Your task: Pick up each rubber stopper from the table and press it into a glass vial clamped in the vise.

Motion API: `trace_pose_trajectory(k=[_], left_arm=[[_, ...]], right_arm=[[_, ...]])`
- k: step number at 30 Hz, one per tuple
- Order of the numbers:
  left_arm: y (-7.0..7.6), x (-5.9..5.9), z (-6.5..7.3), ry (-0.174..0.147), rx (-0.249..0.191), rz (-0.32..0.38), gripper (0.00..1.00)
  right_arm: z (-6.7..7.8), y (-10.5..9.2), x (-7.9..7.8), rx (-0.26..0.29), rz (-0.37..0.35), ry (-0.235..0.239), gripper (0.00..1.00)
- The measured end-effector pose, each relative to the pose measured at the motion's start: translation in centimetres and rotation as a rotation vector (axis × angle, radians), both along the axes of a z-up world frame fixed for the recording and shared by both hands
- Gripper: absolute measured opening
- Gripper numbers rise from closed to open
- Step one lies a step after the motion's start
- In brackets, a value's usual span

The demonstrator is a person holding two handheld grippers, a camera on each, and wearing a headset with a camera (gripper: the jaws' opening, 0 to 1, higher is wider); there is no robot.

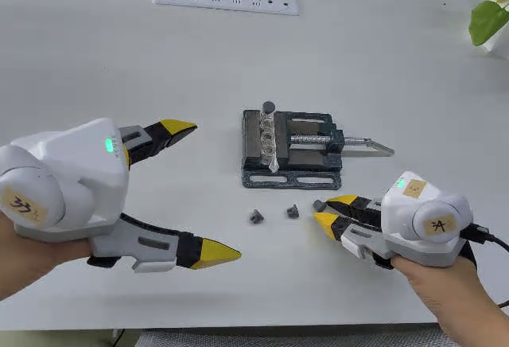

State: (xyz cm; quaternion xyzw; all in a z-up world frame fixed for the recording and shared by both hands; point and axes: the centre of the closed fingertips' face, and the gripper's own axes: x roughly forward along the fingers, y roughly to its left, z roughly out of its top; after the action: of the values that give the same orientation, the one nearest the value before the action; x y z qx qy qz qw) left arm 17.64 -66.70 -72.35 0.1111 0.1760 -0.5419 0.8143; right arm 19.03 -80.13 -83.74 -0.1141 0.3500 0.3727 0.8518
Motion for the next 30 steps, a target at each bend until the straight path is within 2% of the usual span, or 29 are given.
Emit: trace_pose_trajectory(k=[21,27,30], left_arm=[[-0.5,-0.2,0.0,0.004,-0.007,-0.009,0.97],[-0.7,-0.3,0.2,0.003,-0.005,-0.014,0.96],[-0.9,-0.3,0.4,0.002,-0.007,-0.019,0.96]], right_arm=[[-0.2,-0.1,0.2,-0.005,0.015,-0.01,0.08],[0.0,-0.1,0.0,-0.015,0.055,-0.019,0.08],[1.0,-0.2,-0.2,-0.027,0.097,-0.044,0.08]])
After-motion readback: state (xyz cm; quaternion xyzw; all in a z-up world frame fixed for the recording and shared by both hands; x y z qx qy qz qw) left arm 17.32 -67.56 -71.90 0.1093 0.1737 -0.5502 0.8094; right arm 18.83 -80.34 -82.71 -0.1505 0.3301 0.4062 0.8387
